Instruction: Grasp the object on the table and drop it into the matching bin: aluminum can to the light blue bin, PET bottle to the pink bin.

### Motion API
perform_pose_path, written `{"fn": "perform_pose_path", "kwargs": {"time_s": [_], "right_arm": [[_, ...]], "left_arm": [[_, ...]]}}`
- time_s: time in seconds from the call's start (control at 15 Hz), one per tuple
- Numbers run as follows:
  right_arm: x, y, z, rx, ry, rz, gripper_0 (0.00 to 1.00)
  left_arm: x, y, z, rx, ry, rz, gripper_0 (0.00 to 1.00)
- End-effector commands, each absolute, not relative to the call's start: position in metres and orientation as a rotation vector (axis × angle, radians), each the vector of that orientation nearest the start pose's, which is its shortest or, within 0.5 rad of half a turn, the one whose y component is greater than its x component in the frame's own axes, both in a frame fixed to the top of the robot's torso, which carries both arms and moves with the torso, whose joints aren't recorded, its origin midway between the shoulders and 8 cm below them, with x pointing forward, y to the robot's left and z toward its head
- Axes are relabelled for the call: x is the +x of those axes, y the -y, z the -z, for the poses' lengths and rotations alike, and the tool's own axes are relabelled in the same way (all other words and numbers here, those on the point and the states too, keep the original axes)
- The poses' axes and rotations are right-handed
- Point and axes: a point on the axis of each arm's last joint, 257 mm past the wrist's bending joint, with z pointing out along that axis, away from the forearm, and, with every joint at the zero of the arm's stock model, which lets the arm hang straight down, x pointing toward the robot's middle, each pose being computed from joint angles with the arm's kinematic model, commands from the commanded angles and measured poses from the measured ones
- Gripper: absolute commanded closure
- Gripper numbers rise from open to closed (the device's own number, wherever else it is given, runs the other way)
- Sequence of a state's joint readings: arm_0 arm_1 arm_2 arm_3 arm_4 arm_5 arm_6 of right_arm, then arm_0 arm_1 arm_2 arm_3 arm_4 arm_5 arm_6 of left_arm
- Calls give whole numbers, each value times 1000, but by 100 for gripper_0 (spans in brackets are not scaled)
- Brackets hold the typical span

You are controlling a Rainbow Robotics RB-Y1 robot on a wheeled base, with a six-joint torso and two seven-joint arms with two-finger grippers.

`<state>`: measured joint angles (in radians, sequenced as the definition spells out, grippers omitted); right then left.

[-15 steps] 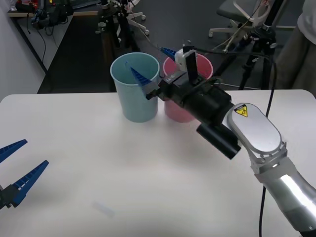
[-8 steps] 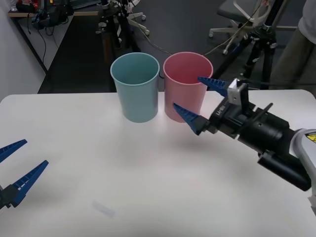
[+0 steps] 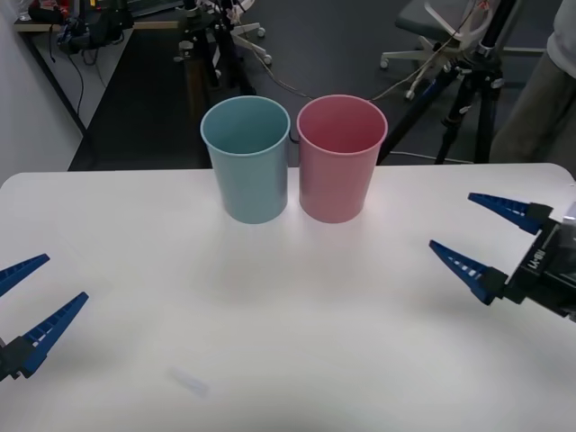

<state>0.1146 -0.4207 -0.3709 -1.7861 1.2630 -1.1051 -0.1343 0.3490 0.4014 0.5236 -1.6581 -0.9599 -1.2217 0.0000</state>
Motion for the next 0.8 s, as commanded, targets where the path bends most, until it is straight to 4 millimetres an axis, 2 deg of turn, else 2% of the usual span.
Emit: {"fn": "perform_pose_path", "kwargs": {"time_s": [0.07, 0.33, 0.67, 0.8], "right_arm": [[392, 282, 141, -667, -1468, -512, 0], [356, 319, 149, -578, -1509, -524, 0], [340, 338, 155, -563, -1542, -498, 0], [340, 338, 155, -561, -1543, -496, 0]], "left_arm": [[342, -330, 169, 465, -1441, 567, 0], [342, -330, 169, 465, -1441, 567, 0], [342, -330, 169, 465, -1441, 567, 0], [342, -330, 169, 465, -1441, 567, 0]]}}
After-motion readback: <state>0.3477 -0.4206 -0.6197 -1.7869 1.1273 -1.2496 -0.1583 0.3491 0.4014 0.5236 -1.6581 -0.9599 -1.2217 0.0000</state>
